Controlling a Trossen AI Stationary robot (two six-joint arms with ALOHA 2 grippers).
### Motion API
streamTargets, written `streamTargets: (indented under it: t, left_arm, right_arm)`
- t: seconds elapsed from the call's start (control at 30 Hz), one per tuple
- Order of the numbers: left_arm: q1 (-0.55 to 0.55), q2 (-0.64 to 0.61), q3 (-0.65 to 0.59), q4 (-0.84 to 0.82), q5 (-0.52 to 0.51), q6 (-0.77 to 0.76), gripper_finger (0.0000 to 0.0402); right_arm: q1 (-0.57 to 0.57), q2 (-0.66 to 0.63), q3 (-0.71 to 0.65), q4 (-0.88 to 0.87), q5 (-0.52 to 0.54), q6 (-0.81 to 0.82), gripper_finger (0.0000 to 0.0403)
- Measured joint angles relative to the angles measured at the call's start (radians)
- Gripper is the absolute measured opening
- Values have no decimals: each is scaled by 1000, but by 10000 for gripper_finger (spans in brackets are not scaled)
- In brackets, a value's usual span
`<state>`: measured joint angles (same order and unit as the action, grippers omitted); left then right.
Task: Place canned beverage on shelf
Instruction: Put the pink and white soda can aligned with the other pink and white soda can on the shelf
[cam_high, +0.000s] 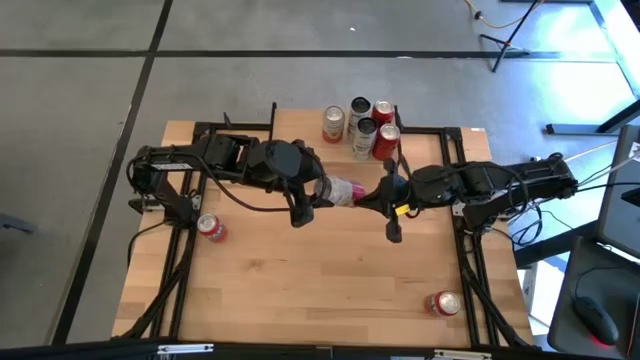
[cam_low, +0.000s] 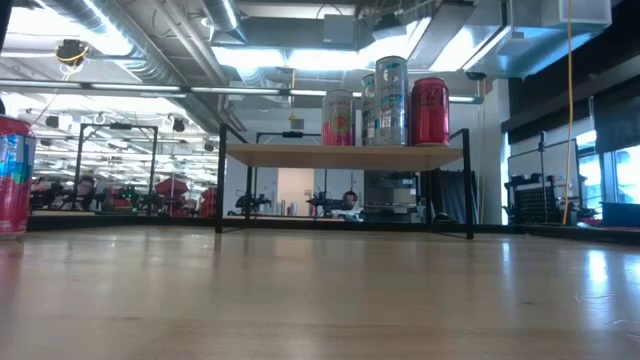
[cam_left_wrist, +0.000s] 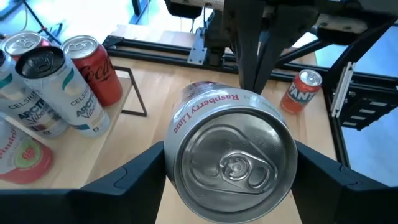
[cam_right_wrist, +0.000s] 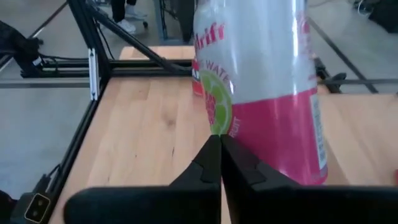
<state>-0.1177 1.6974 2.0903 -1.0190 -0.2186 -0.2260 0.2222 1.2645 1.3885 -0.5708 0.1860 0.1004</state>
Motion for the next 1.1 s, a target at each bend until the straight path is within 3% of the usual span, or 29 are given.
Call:
streamTargets:
  t: [0.23, 0.4, 0.83, 1.1]
  left_arm:
    - [-1, 0, 1, -8, 3, 0, 260]
    - [-1, -1, 1, 0, 0, 0, 260]
    - [33, -1, 0, 73, 0, 7, 260]
    - [117, 19, -6, 65, -13, 53, 260]
  right_arm:
    - [-1, -28, 101, -41, 54, -48, 1]
    - [-22, -22, 77, -126, 58, -50, 0]
    - [-21, 56, 24, -105, 86, -47, 0]
    - [-20, 5, 63, -216, 153, -47, 0]
